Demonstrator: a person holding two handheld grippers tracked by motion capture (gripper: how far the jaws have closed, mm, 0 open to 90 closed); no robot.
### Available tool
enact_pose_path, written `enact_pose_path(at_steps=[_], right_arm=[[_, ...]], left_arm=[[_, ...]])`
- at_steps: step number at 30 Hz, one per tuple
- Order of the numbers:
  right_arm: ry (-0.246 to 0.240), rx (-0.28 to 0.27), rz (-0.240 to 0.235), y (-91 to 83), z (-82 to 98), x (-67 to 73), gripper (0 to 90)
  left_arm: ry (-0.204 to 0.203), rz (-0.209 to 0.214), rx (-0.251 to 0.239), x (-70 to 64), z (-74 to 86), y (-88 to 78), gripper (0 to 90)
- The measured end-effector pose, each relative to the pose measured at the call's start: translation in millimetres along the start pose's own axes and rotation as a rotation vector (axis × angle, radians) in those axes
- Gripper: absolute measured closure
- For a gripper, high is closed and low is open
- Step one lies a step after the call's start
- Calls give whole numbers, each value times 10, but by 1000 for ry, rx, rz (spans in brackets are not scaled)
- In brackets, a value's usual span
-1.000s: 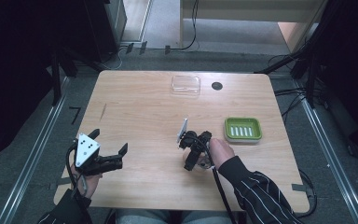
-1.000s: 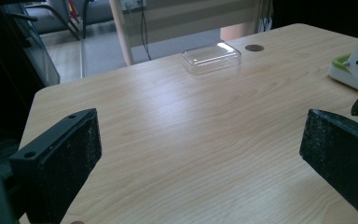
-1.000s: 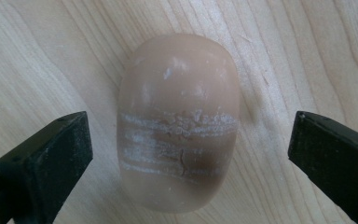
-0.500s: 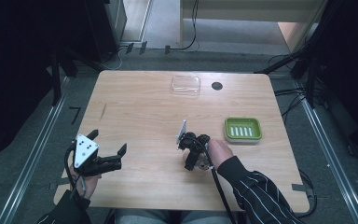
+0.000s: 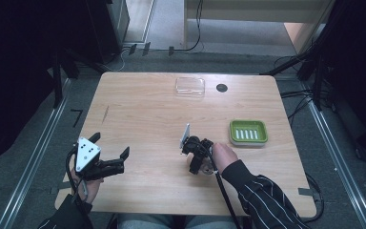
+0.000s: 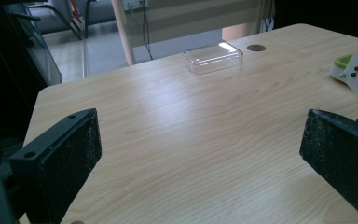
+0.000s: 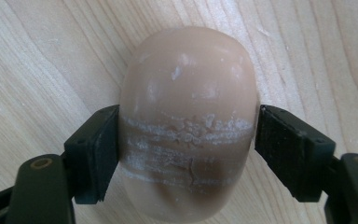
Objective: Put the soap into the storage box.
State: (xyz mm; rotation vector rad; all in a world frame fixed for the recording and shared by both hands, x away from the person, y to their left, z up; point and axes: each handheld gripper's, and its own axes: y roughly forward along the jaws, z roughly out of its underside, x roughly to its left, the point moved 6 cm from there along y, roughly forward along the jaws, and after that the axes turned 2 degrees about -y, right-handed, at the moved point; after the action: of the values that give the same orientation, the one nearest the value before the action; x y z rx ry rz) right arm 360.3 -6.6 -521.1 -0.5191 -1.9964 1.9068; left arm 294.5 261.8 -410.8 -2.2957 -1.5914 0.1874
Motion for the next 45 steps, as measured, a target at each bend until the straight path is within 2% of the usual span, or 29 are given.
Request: enact_pose_path(at_steps=[8,20,35,45], right_arm=[[-11,4,-8,10,-3,15,322],[-7,10,9,9,2,25,331],[-35,18,9,-6,4,47,335],[-50,7,16,-115,42,8,335]], left_arm=[[0,0,-2,-1,-2,-1,0],[-1,1,2,-6,1,6,0],[-1,1,-2,-2,1,6,0],[-1,2,0,-3,1,6,0]])
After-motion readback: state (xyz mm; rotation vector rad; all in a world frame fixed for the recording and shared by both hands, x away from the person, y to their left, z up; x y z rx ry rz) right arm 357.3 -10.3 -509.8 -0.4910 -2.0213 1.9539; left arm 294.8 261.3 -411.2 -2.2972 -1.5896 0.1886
